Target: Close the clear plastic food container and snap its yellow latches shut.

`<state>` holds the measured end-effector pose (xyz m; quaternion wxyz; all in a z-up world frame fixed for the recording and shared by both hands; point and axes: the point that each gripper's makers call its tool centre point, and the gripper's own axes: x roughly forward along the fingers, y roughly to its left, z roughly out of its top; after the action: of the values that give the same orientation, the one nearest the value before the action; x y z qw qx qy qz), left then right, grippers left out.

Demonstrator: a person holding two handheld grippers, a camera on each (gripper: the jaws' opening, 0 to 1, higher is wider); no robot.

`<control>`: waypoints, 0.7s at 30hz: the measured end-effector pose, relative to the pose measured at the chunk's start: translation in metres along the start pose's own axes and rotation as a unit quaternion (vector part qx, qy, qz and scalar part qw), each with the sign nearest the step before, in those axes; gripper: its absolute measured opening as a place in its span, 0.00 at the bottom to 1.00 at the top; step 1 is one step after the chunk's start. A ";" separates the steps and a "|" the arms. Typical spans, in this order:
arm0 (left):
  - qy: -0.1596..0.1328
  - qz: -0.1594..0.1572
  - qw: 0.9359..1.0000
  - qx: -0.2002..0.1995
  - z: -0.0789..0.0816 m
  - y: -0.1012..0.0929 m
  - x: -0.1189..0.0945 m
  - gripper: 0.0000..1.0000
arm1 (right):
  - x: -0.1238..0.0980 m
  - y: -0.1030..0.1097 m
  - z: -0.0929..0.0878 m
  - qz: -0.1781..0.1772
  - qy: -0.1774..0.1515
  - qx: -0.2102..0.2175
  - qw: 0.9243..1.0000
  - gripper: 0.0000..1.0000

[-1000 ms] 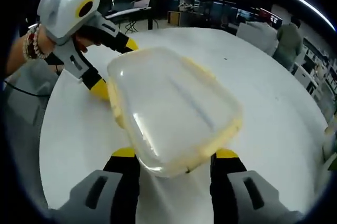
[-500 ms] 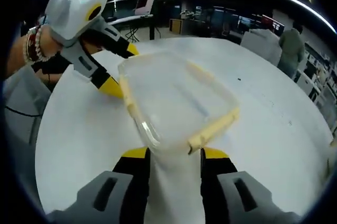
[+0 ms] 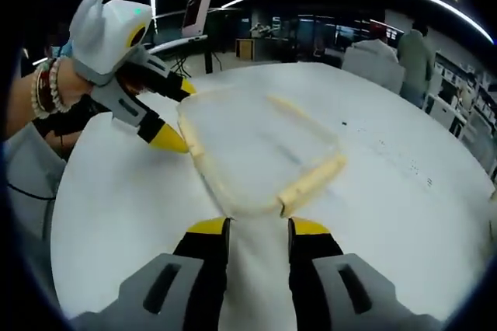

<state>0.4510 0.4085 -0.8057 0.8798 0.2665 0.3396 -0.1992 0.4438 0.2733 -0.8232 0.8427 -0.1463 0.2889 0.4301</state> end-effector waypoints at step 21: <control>-0.034 -0.052 0.998 0.004 0.001 -0.024 -0.057 0.71 | -0.057 0.016 0.024 -0.022 -0.038 0.006 0.999 0.42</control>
<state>0.3996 0.3988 -0.7734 0.8782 0.2447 0.3225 -0.2546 0.4137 0.2581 -0.7693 0.8633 -0.1315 0.2558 0.4148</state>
